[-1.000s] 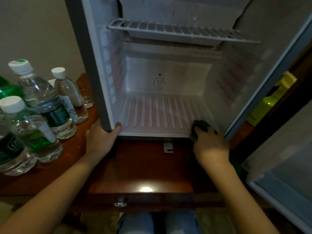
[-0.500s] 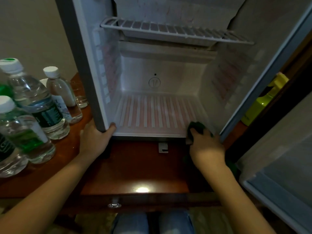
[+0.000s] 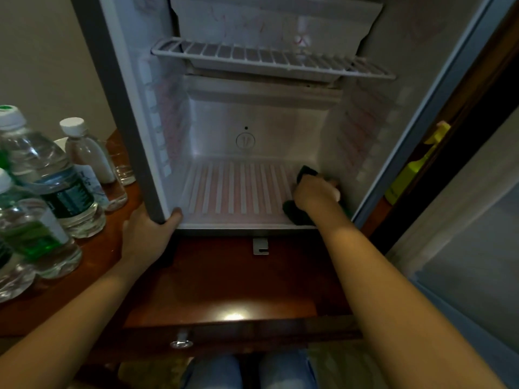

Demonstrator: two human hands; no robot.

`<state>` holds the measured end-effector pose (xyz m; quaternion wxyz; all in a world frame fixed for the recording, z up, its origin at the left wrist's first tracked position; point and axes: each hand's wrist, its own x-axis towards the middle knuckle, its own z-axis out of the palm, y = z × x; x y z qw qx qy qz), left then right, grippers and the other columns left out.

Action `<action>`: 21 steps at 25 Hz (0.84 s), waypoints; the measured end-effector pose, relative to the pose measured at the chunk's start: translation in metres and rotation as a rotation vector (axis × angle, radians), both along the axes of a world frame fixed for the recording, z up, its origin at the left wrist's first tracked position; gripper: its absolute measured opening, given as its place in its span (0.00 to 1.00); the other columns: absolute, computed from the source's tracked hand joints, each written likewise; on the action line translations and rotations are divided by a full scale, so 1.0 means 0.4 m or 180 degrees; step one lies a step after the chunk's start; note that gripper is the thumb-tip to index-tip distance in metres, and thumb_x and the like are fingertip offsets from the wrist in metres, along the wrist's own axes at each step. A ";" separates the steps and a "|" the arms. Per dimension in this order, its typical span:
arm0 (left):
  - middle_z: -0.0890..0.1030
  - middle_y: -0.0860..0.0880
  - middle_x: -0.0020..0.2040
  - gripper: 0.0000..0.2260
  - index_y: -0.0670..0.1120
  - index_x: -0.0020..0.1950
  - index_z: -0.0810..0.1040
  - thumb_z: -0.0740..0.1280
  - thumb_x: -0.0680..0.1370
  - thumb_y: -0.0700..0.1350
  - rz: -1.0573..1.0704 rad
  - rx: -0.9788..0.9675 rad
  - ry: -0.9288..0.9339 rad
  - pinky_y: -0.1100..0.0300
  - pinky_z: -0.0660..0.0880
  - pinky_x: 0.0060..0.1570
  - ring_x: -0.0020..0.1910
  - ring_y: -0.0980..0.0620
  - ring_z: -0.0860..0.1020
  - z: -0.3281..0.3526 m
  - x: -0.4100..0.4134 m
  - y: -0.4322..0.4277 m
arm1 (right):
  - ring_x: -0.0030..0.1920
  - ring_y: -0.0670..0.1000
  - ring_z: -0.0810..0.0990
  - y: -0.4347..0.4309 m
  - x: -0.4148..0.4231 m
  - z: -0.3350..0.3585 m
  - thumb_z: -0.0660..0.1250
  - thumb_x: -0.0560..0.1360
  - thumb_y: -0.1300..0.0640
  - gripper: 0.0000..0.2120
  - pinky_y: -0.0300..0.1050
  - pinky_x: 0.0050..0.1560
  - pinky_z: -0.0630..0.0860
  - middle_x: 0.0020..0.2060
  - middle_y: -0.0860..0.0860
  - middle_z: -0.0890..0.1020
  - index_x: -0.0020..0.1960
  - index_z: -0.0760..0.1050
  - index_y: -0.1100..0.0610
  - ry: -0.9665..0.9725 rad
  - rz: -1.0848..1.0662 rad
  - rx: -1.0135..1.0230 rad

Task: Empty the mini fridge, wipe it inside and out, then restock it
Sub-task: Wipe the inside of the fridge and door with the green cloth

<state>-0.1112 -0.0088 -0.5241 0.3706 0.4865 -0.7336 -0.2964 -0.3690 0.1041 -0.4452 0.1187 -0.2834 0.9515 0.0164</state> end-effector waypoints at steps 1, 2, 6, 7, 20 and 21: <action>0.80 0.39 0.57 0.21 0.40 0.63 0.74 0.70 0.75 0.50 -0.0011 0.0012 -0.0022 0.50 0.73 0.54 0.55 0.38 0.77 -0.001 0.001 -0.001 | 0.67 0.64 0.64 0.006 0.002 -0.006 0.60 0.79 0.52 0.26 0.61 0.62 0.71 0.70 0.59 0.65 0.73 0.60 0.58 -0.0018 -0.0031 0.0083; 0.80 0.39 0.57 0.21 0.40 0.63 0.74 0.70 0.75 0.50 -0.0018 0.0020 -0.0051 0.51 0.72 0.53 0.55 0.38 0.77 -0.002 0.002 -0.001 | 0.65 0.63 0.67 0.027 0.012 -0.013 0.61 0.78 0.52 0.25 0.59 0.62 0.71 0.68 0.60 0.67 0.72 0.62 0.60 0.0050 -0.0007 0.0171; 0.79 0.40 0.58 0.21 0.42 0.64 0.74 0.69 0.76 0.52 -0.0057 0.0005 -0.0147 0.48 0.72 0.57 0.56 0.38 0.77 -0.007 0.005 -0.007 | 0.68 0.62 0.65 0.158 0.102 -0.040 0.59 0.79 0.55 0.30 0.56 0.62 0.69 0.71 0.62 0.62 0.76 0.51 0.61 0.0110 -0.0176 0.0106; 0.79 0.39 0.58 0.21 0.42 0.64 0.74 0.69 0.76 0.52 -0.0077 0.0004 -0.0162 0.47 0.72 0.58 0.57 0.38 0.77 -0.007 0.005 -0.008 | 0.69 0.63 0.64 0.193 0.129 -0.045 0.59 0.79 0.55 0.32 0.56 0.61 0.70 0.72 0.63 0.60 0.77 0.47 0.60 -0.0049 -0.0268 -0.0002; 0.79 0.42 0.59 0.21 0.44 0.65 0.73 0.69 0.75 0.52 -0.0046 -0.0003 -0.0141 0.45 0.72 0.60 0.58 0.39 0.76 -0.014 0.008 -0.016 | 0.67 0.66 0.63 -0.091 -0.047 -0.003 0.58 0.79 0.47 0.30 0.63 0.63 0.68 0.71 0.60 0.62 0.75 0.55 0.60 0.0826 0.0512 0.0720; 0.79 0.43 0.59 0.21 0.45 0.64 0.73 0.69 0.75 0.53 -0.0057 0.0033 -0.0114 0.45 0.72 0.60 0.58 0.40 0.76 -0.016 0.008 -0.019 | 0.65 0.64 0.67 -0.093 -0.054 -0.014 0.58 0.78 0.47 0.30 0.61 0.62 0.69 0.69 0.61 0.65 0.74 0.58 0.61 0.0938 0.0502 0.0862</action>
